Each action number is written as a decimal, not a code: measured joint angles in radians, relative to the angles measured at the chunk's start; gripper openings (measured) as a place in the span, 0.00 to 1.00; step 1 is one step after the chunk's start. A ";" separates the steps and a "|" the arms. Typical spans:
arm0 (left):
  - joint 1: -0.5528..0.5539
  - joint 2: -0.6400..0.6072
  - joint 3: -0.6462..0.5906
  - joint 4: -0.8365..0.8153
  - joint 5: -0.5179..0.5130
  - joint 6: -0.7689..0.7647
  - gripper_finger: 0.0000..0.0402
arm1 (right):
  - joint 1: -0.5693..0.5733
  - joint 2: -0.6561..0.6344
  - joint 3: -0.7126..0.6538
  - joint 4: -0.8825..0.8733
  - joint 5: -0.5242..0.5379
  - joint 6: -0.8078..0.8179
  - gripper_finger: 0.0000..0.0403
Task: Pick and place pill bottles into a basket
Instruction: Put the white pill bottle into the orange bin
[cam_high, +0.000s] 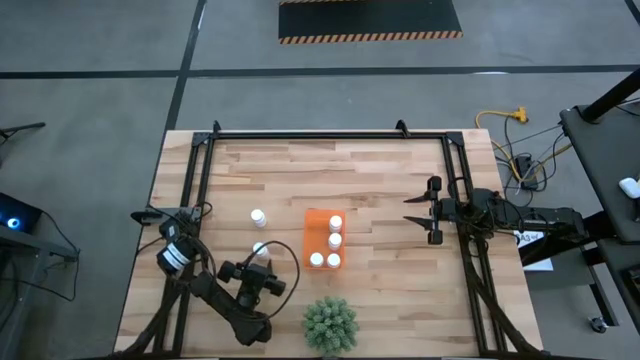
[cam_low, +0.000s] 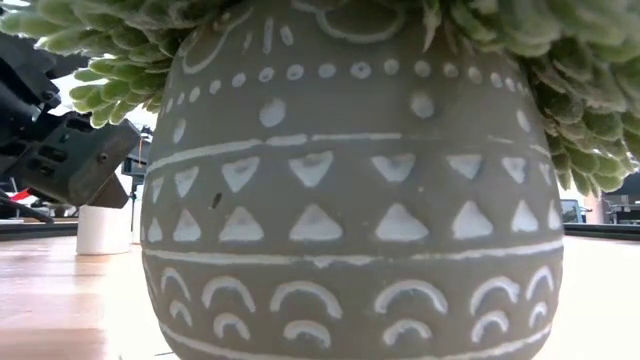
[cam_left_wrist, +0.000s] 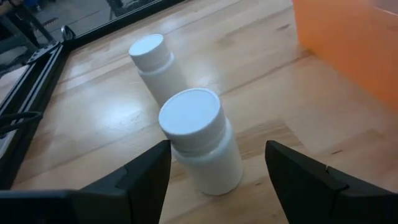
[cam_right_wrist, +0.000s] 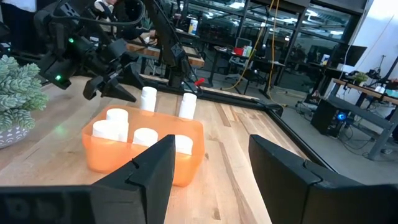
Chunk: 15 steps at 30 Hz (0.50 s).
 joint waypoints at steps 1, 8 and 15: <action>0.000 -0.001 0.000 0.001 0.000 0.000 0.61 | 0.000 0.000 0.000 0.000 0.000 0.000 0.48; -0.005 -0.034 0.011 0.008 -0.001 -0.005 0.61 | 0.000 0.000 0.000 0.000 0.000 0.000 0.48; -0.054 -0.077 0.008 0.000 0.019 0.002 0.61 | 0.000 0.000 0.000 0.000 0.000 0.000 0.48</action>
